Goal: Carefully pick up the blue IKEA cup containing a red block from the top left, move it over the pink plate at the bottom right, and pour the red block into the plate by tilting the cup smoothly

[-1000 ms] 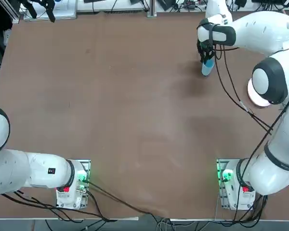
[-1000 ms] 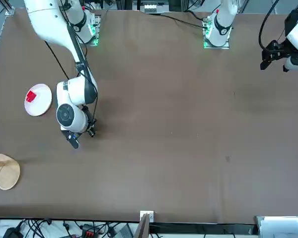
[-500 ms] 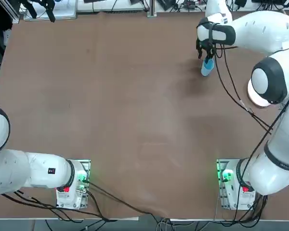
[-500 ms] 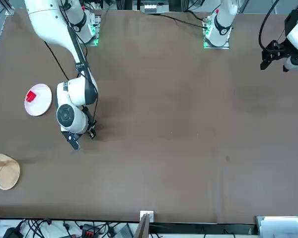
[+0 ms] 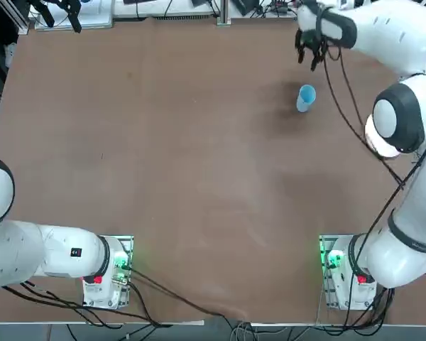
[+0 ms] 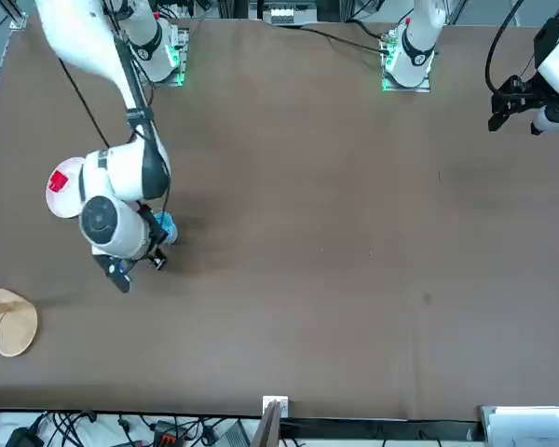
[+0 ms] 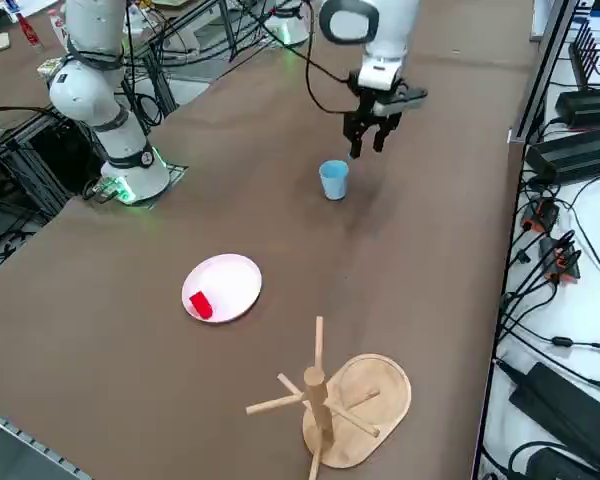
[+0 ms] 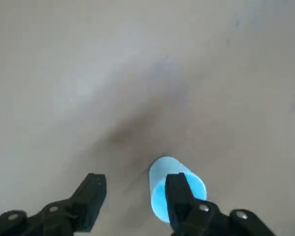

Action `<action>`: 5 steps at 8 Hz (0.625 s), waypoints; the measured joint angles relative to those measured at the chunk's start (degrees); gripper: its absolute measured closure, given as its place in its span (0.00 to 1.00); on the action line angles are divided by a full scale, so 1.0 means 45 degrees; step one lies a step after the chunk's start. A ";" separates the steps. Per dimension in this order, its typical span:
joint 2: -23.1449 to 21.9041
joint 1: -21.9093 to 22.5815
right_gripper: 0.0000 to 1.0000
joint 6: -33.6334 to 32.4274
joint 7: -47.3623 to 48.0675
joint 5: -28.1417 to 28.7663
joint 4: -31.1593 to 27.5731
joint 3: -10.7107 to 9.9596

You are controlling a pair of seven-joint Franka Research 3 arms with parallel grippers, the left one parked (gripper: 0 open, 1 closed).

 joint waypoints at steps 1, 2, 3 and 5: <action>-0.0228 -0.0135 0.05 -0.0299 -0.0418 0.0090 0.0595 -0.0014; -0.0516 -0.0338 0.00 -0.0515 -0.1196 0.0115 0.0977 -0.0016; -0.0818 -0.0646 0.00 -0.0638 -0.2500 0.0122 0.1129 -0.0015; -0.1403 -0.1744 0.00 -0.1156 -0.6184 0.0120 0.1167 -0.0020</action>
